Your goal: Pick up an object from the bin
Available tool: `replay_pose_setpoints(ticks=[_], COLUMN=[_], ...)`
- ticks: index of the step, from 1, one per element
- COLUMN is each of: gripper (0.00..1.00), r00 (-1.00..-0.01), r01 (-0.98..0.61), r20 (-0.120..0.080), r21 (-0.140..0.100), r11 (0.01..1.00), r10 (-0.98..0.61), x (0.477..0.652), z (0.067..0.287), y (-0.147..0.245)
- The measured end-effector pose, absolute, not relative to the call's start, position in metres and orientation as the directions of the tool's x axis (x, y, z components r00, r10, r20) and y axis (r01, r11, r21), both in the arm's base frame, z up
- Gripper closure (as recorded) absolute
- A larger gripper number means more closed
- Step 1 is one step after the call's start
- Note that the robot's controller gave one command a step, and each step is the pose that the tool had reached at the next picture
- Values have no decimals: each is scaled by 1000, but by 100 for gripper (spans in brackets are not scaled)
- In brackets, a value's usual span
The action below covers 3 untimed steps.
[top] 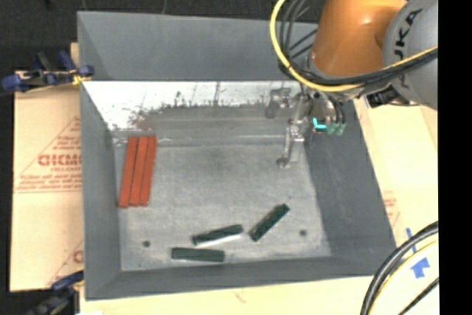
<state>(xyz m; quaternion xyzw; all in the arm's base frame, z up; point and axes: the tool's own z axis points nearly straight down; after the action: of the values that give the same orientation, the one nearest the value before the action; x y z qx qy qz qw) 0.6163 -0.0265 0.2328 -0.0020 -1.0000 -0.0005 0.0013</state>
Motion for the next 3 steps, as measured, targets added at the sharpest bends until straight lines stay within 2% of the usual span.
replay_pose_setpoints(ticks=[1,2,3], gripper=[0,0,100], r00=[-998,-988,-988], r01=[-62,-151,-154], r20=[7,3,-3], r21=[0,-1,-3], r11=[998,988,988], r10=[-62,-151,-154], x=[570,486,490], z=[148,70,73], y=[-12,-33,-33])
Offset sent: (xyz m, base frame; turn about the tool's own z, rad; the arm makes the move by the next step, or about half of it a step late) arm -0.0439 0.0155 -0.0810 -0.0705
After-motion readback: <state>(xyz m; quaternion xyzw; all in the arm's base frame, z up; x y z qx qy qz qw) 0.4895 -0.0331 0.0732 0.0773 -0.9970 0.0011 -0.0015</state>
